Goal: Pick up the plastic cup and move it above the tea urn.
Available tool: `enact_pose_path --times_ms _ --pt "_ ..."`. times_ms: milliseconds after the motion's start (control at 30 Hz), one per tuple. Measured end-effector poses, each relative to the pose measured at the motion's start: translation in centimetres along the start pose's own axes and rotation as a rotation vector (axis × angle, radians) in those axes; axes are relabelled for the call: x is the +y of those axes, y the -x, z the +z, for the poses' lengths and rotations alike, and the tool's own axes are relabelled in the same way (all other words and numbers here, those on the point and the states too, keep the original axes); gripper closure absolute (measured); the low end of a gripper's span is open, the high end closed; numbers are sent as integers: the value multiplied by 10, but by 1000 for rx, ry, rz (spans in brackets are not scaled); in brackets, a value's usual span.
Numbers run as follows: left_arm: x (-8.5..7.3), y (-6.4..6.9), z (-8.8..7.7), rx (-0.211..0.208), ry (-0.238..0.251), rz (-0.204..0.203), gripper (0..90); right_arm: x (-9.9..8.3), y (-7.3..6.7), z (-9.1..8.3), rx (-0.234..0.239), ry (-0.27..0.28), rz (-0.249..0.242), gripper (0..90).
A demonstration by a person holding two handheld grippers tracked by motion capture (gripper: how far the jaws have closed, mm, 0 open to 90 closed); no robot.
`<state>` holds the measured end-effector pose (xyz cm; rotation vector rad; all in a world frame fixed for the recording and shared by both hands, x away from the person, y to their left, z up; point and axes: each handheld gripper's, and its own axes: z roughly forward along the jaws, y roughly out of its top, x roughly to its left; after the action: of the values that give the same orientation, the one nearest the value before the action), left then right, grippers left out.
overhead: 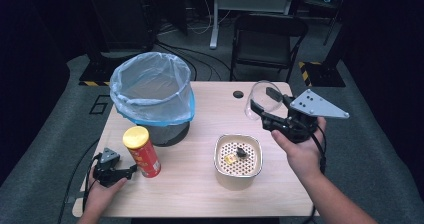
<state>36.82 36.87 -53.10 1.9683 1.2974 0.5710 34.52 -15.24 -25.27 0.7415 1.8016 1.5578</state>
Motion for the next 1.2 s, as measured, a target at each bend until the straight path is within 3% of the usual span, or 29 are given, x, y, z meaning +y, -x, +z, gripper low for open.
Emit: enact_pose_path --times_ms 67,133,167,267,533,633,700,900,1200 --pt "0 0 0 0 0 0 167 0 -7 1 11 -25 16 411" --pt "0 0 0 -1 0 0 167 0 -14 5 28 -46 -10 407" --pt "0 0 0 -1 0 2 167 1 -17 7 41 -42 -28 407" --pt "0 0 1 -2 1 6 167 3 -25 16 94 -33 -23 406" --pt "1 -1 -1 -12 -10 8 168 2 -31 57 174 -34 -60 406" --pt "0 -1 -1 -13 -9 8 168 2 -34 72 185 -33 -77 406" --pt "0 -1 -1 -13 -9 8 168 6 -36 83 196 -29 -62 407" --pt "0 -1 -1 -13 -9 9 168 32 -46 120 220 -33 -40 406" --pt "0 0 -1 -16 -7 9 168 53 -55 173 210 -48 -34 400"
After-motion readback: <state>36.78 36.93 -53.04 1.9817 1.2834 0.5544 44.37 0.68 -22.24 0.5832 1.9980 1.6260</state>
